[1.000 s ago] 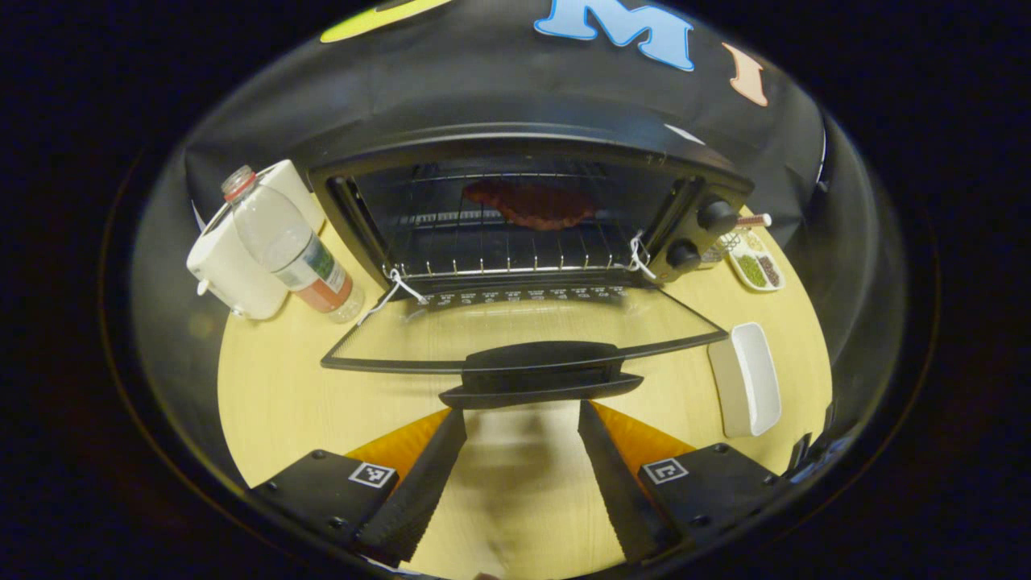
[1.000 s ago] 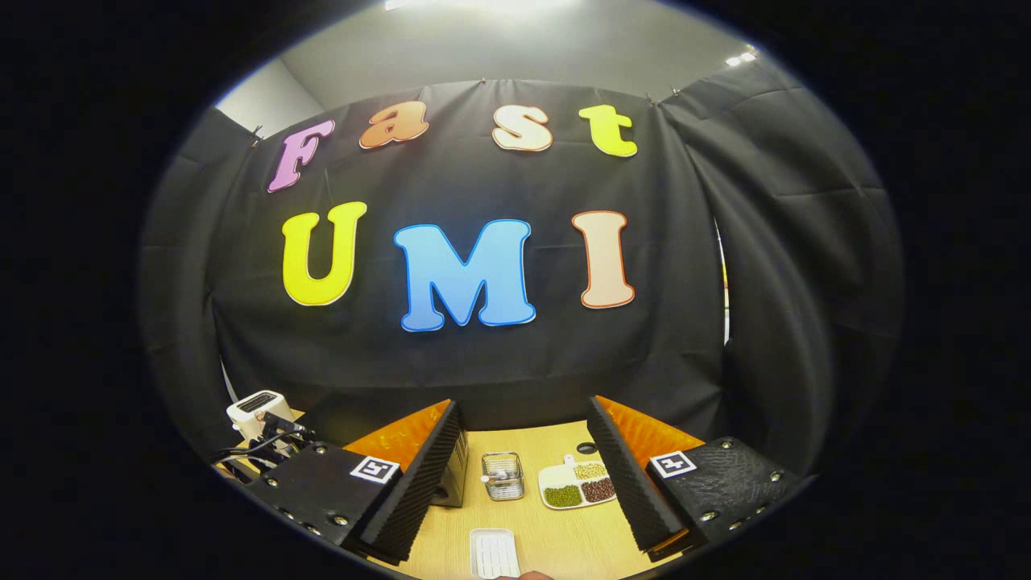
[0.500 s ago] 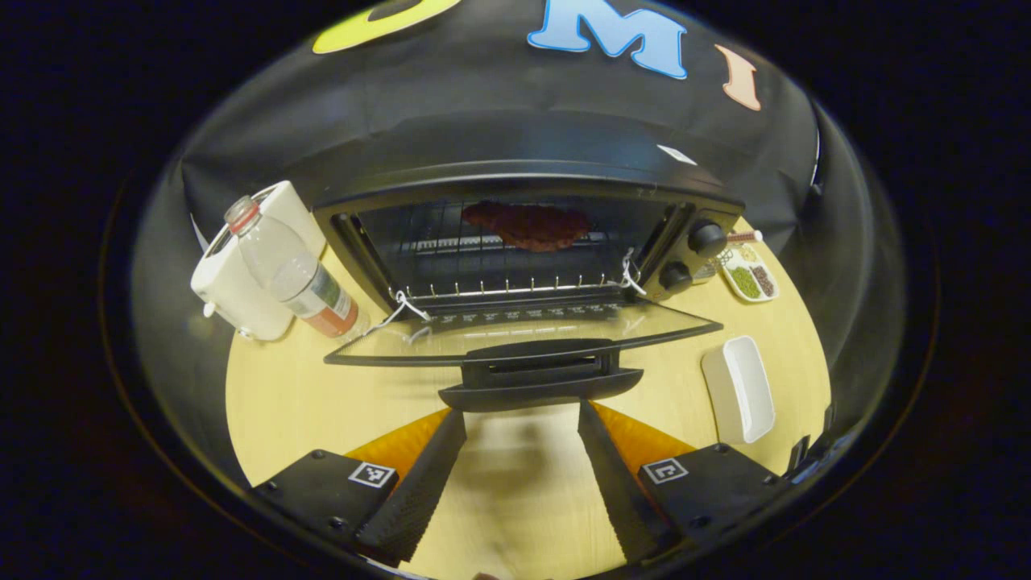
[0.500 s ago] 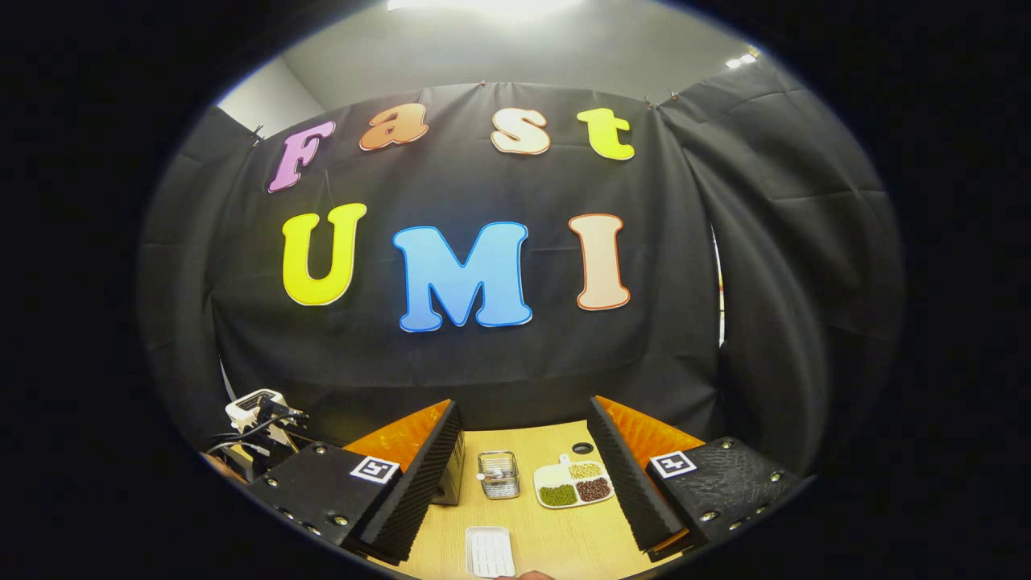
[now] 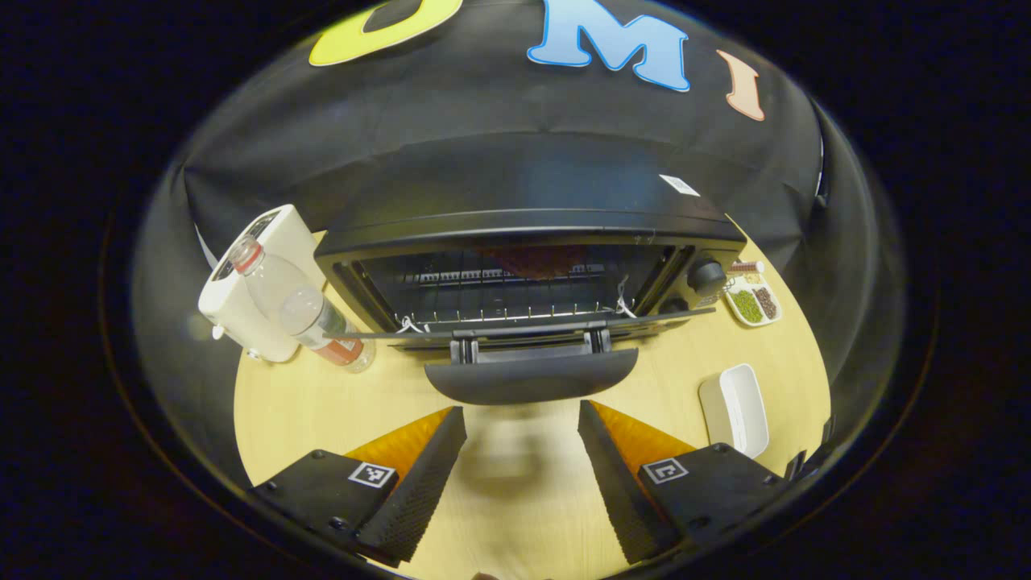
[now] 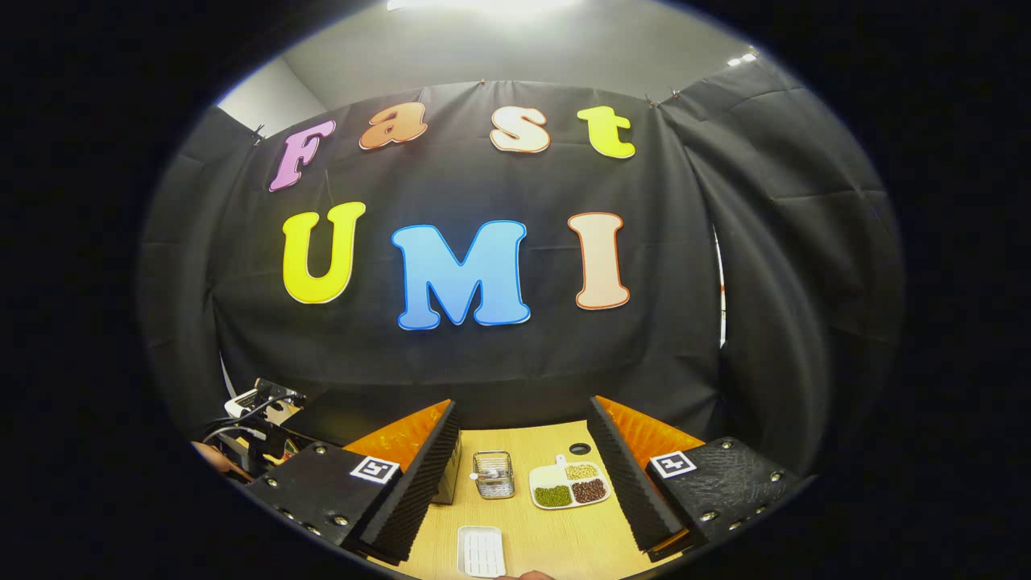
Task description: Open the electric oven with the left hand, put the food in, and close the electric oven.
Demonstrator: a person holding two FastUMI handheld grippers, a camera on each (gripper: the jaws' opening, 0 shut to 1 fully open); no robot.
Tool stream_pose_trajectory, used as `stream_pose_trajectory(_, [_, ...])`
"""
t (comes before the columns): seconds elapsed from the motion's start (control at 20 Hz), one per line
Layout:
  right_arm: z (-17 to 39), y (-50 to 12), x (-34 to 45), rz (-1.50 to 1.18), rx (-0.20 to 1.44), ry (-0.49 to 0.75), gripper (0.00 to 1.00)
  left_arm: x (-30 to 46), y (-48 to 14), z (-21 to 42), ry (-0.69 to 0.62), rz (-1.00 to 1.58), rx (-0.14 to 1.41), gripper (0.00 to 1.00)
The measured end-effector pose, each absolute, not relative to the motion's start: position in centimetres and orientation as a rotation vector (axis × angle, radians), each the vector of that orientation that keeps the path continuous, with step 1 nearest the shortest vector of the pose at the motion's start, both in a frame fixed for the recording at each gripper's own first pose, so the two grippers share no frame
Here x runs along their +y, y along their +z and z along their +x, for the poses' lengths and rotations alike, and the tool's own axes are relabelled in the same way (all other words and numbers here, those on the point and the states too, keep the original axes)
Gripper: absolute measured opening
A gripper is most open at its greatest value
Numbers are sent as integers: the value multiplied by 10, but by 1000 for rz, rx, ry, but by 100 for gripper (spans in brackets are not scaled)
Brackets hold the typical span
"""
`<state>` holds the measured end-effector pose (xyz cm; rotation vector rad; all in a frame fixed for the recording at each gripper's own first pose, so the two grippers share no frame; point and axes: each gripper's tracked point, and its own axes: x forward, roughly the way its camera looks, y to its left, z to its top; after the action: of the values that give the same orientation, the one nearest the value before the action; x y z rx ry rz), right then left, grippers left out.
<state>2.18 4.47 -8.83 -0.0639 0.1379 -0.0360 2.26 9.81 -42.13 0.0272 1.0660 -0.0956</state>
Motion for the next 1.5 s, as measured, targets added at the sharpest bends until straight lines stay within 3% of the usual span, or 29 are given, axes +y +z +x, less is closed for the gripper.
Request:
stream_pose_trajectory(0.15, [25, -88, 38, -65, 138, -29, 98, 88, -413, 31, -94, 23, 1017, 98])
stream_pose_trajectory(0.35, [29, -94, 33, -59, 156, 5, 98, 64, -371, 50, -122, 24, 825, 96])
stream_pose_trajectory(0.7, [34, -72, 44, -33, 117, 110, 97, 32, -205, 35, -40, -25, 402, 95])
stream_pose_trajectory(1.0, [15, -22, 68, -20, 25, 146, 98, 18, -81, -5, -15, -16, 158, 97])
stream_pose_trajectory(1.15, [-2, 0, 78, -11, -13, 128, 98, 15, -44, -23, -47, 0, 96, 97])
stream_pose_trajectory(1.5, [-41, 14, 104, -33, -16, 91, 98, 35, -27, -50, -96, -21, 76, 97])
